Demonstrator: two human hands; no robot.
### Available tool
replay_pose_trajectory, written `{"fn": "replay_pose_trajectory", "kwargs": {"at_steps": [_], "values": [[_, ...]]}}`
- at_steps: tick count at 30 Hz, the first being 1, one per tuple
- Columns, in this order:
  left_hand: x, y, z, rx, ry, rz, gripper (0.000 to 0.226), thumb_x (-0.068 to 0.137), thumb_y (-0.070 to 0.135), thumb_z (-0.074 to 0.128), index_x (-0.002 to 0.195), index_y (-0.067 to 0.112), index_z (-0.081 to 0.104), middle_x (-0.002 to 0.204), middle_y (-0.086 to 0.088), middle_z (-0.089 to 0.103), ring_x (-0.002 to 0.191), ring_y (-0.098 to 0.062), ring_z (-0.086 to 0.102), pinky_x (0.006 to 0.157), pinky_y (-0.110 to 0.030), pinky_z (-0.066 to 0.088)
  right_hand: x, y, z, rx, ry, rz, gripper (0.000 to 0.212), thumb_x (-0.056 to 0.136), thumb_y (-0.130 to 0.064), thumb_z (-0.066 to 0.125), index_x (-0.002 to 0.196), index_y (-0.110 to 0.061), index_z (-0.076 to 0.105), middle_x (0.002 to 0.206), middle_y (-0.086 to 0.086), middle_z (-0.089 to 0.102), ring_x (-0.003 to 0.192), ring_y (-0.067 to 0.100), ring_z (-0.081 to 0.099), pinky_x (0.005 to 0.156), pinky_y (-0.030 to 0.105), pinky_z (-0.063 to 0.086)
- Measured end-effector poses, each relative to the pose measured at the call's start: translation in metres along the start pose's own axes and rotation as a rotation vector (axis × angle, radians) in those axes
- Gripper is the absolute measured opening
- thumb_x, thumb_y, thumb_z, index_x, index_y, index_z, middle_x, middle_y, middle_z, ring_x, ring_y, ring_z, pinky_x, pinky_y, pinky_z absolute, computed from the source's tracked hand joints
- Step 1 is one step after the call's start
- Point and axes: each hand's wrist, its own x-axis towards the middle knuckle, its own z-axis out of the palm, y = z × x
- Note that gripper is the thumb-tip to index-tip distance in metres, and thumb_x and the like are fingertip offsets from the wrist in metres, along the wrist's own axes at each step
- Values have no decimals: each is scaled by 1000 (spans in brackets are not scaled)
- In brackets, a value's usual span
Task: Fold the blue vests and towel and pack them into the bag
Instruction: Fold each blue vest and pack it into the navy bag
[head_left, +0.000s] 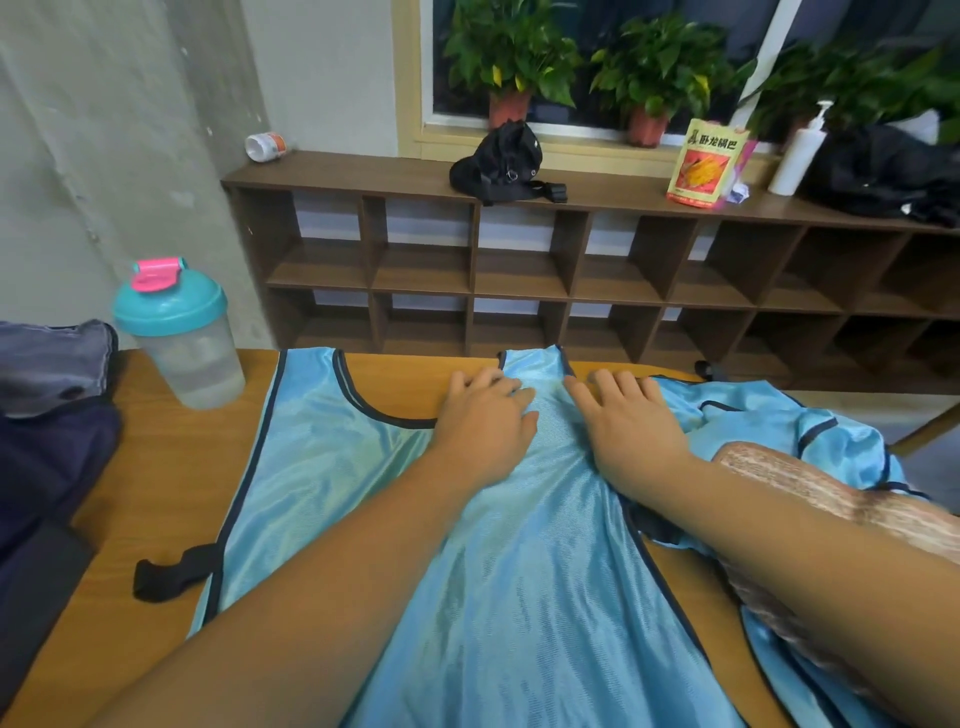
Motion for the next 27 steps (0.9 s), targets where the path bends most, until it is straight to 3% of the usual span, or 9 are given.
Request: {"fn": "replay_pose_trajectory", "kwargs": {"at_steps": [3,5,9,13,16,18,21,24,27], "values": [[-2,8,-3,7,40,-14,43,108,50,35,134,26,58,129,8,67,121,-19,48,96,-43,34,9,-12,-22,-51,-76,7,73,97,-29,59,162,-18,26,148,8,42,131,31,46,107,42,36],[-3,10,-8,-25,70,-23,33,105,44,43,128,24,56,121,5,66,115,-21,47,93,-42,36,22,-31,-40,51,-59,-8,55,98,-25,58,150,-18,40,144,7,46,130,29,49,106,40,38],[-7,5,-15,-244,100,-123,44,90,29,61,132,19,56,119,0,54,108,-23,50,90,-36,41,57,-72,-59,781,-16,140,28,103,-13,46,127,-12,60,129,8,59,118,28,58,97,35,46],[0,3,-14,-427,-1,-251,41,94,27,59,135,21,58,126,-2,65,119,-23,60,100,-40,51,69,-89,-37,1124,99,327,21,109,-20,46,120,-16,64,119,2,67,112,22,62,86,29,39],[4,-13,-21,-443,-181,-142,55,96,19,56,151,16,50,145,-6,57,131,-28,55,110,-45,46,63,-96,-19,1214,184,440,25,112,-29,44,104,-16,64,99,0,68,97,21,63,78,34,39],[3,-31,-34,-515,-277,-83,44,99,15,52,142,15,60,140,-10,63,124,-31,60,104,-46,50,62,-98,-13,1182,229,420,29,113,-31,42,100,-15,62,93,1,66,92,23,62,73,35,36],[-5,-72,-50,-617,-79,-201,15,98,21,60,105,24,73,108,-1,71,101,-22,66,91,-39,55,63,-98,-11,1133,230,366,24,112,-30,44,101,-18,61,96,1,66,92,22,59,74,35,36],[-23,-127,-59,-548,228,-455,21,94,12,58,102,28,69,103,7,59,93,-16,62,83,-32,51,63,-99,-10,1109,215,349,23,112,-31,45,108,-17,63,101,1,66,95,21,59,78,35,41],[-42,-173,-60,-456,338,-566,26,95,1,51,106,19,65,107,-3,58,96,-25,62,83,-34,47,63,-99,-8,1092,221,330,24,112,-30,45,111,-16,64,102,1,66,97,22,61,80,36,43]]}}
